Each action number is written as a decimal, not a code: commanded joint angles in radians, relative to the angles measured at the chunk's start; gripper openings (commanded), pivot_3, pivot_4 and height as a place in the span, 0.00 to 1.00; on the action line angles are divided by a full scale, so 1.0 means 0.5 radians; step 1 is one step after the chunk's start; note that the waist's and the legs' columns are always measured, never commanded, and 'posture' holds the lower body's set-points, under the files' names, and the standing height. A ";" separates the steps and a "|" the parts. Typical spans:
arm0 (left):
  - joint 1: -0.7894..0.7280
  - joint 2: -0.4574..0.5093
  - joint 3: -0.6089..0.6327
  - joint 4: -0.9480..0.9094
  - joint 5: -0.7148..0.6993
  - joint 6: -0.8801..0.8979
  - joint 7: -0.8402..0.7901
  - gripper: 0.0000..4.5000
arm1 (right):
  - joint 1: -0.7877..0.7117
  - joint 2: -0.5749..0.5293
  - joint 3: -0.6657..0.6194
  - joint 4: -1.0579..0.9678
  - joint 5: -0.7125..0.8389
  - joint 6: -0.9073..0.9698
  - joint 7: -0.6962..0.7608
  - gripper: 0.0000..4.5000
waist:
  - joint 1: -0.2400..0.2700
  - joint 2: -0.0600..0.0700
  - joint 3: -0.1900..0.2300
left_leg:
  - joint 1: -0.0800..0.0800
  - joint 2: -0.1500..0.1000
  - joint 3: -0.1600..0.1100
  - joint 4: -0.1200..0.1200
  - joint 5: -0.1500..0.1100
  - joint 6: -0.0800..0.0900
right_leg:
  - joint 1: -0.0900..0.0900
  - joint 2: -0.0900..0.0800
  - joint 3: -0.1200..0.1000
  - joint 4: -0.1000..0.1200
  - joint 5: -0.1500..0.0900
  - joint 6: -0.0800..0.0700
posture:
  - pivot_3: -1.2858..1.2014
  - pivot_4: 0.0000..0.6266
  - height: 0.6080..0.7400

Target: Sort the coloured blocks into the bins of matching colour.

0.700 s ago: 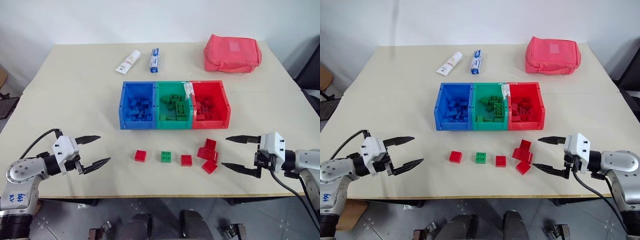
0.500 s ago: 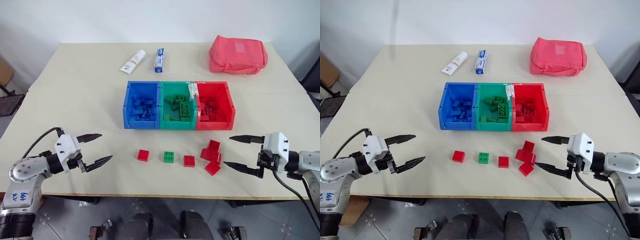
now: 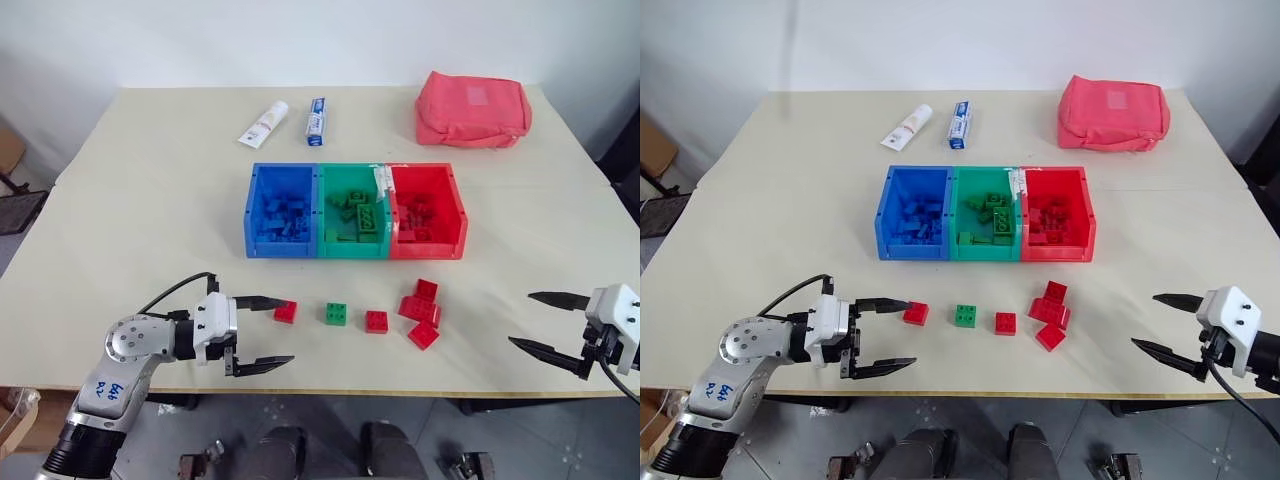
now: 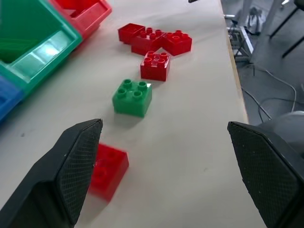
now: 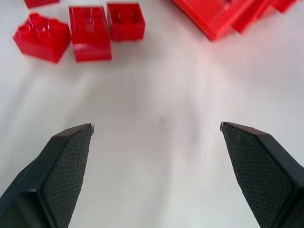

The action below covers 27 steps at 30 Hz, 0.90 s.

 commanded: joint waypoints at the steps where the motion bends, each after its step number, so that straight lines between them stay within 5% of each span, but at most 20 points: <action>1: -0.011 0.020 0.052 -0.063 -0.027 -0.013 0.004 0.99 | -0.167 0.005 0.151 -0.128 0.037 0.209 -0.052 1.00 | -0.013 0.000 0.000 | 0.000 0.001 0.000 0.000 0.000 0.000 | 0.000 0.001 0.000 0.000 0.000 -0.001 | 0.52 0.24 1.00; 6: -0.007 0.015 0.107 -0.088 -0.060 0.035 0.057 0.99 | -0.478 0.104 0.371 -0.144 0.125 0.547 -0.078 1.00 | -0.005 0.000 0.000 | 0.000 0.002 -0.001 0.001 0.000 -0.001 | 0.000 0.001 -0.001 -0.001 0.001 -0.001 | 0.52 0.24 1.00; 12: 0.047 0.025 0.148 -0.168 -0.035 0.037 0.117 0.99 | -0.948 0.295 0.763 0.112 -0.119 0.777 -0.226 1.00 | -0.004 0.000 0.000 | -0.002 0.000 -0.004 0.002 0.000 -0.001 | 0.001 -0.001 -0.003 -0.004 0.001 -0.001 | 0.52 0.24 1.00; 21: 0.139 0.027 0.186 -0.245 -0.014 0.041 0.215 0.99 | -1.104 0.404 0.942 0.241 -0.226 0.814 -0.210 1.00 | -0.003 0.000 0.000 | -0.003 0.000 -0.005 0.000 -0.001 -0.001 | 0.000 0.000 -0.004 -0.003 0.001 -0.001 | 0.52 0.24 1.00; 24: 0.133 0.023 0.185 -0.245 -0.011 0.036 0.235 1.00 | -1.113 0.413 0.959 0.242 -0.252 0.819 -0.209 0.88 | -0.007 0.000 0.000 | -0.002 0.001 -0.005 0.001 -0.001 -0.002 | 0.000 0.001 -0.004 -0.002 0.001 -0.002 | 0.52 0.24 1.00; 27: 0.117 0.015 0.184 -0.238 -0.017 0.022 0.239 1.00 | -1.119 0.410 0.963 0.242 -0.254 0.843 -0.205 0.66 | -0.006 0.000 0.000 | -0.002 0.001 -0.005 0.001 -0.001 -0.002 | -0.001 0.001 -0.004 -0.002 0.001 -0.002 | 0.52 0.24 1.00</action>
